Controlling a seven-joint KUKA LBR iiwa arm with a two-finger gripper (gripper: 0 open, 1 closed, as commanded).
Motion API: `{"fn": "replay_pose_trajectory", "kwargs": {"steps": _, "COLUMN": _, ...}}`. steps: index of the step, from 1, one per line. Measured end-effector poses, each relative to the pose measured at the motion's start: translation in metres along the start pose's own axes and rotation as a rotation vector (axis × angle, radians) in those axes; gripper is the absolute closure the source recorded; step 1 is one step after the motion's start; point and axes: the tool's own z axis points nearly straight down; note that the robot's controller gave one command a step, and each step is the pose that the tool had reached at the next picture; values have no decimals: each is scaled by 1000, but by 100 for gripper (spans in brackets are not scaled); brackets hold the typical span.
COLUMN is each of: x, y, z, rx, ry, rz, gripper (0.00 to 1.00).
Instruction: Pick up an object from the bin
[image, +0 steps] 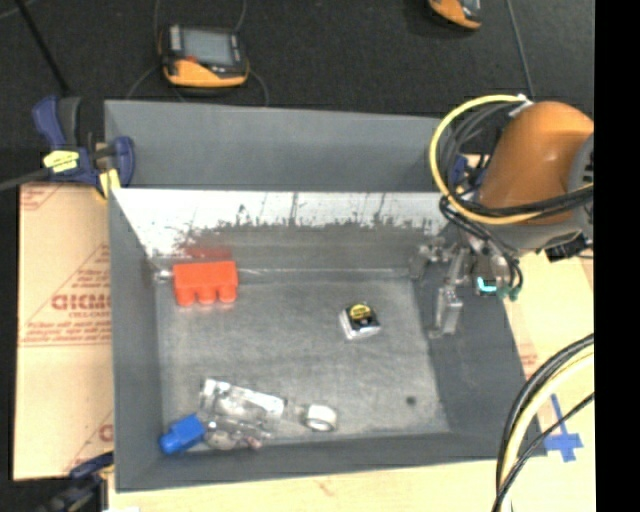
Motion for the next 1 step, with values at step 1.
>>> {"fn": "replay_pose_trajectory", "kwargs": {"steps": 1, "x": -41, "y": 28, "z": 114, "rx": 1, "ry": -6, "rz": -230, "gripper": 0}}
